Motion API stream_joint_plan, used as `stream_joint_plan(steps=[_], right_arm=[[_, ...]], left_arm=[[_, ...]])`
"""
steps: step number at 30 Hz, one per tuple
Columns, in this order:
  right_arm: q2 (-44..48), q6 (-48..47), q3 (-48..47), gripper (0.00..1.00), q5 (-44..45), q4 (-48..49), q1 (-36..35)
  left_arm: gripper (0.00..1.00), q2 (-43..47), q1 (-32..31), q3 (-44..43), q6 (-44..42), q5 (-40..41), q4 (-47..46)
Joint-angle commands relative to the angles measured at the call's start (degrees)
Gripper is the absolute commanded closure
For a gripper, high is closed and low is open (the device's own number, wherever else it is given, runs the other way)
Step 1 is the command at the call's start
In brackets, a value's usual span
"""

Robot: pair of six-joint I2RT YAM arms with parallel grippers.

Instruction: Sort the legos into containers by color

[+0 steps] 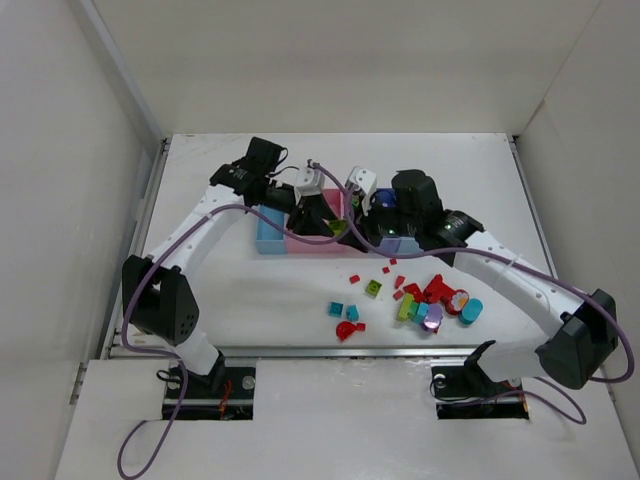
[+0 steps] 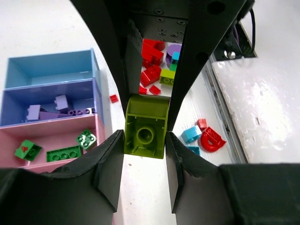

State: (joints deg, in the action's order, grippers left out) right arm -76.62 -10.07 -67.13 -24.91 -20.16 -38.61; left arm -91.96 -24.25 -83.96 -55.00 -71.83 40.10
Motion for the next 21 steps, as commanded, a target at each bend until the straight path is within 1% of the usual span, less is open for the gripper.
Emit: stream_joint_plan(steps=[1,3,4,5,7,8,9,11,12,14,16,18,21], right_arm=[[0.07,0.84,2.61,1.00,1.62,-0.05,2.92],[0.07,0.84,3.93,1.00,0.83,-0.05,5.28],[0.07,0.84,5.33,1.00,0.30,-0.05,6.08],[-0.54,0.84,5.96,1.00,0.30,-0.05,6.87],[-1.42,0.84,6.66,1.00,-0.23,-0.05,8.72],[-2.65,0.84,6.66,1.00,-0.23,-0.05,8.73],[-3.35,0.84,6.14,1.00,-0.23,-0.05,9.42],[-5.63,0.31,4.22,1.00,-0.93,-0.05,9.96],[-6.43,0.31,3.33,1.00,-1.46,-0.05,9.96],[-8.27,-0.22,0.44,1.00,-1.46,-0.05,10.57],[-11.09,-0.75,-1.59,1.00,-2.16,-0.05,11.10],[-13.89,-0.75,-4.48,1.00,-2.16,-0.05,12.32],[-17.67,-0.75,-8.17,1.00,-1.64,-0.05,12.86]], left_arm=[[1.00,1.44,3.68,0.20,8.31,-3.84,-6.40],[1.00,1.44,6.57,0.91,12.97,-5.59,-10.37],[1.00,1.44,7.63,1.95,19.17,-5.60,-13.00],[1.00,1.44,9.47,3.61,23.06,-6.21,-19.64],[1.00,1.96,11.15,6.08,32.19,-5.08,-28.88],[1.00,3.27,11.85,7.66,42.85,-3.94,-39.81],[1.00,3.80,12.99,11.15,47.83,0.51,-45.05],[1.00,4.50,13.70,13.64,54.19,7.54,-51.41],[1.00,4.51,13.70,13.65,55.34,15.33,-51.96],[1.00,3.73,13.70,13.65,55.96,22.32,-49.25],[1.00,3.11,13.70,13.65,55.97,25.59,-47.58],[1.00,2.58,13.70,13.65,54.75,25.60,-46.70],[1.00,0.13,8.80,11.46,49.74,35.93,-39.68]])
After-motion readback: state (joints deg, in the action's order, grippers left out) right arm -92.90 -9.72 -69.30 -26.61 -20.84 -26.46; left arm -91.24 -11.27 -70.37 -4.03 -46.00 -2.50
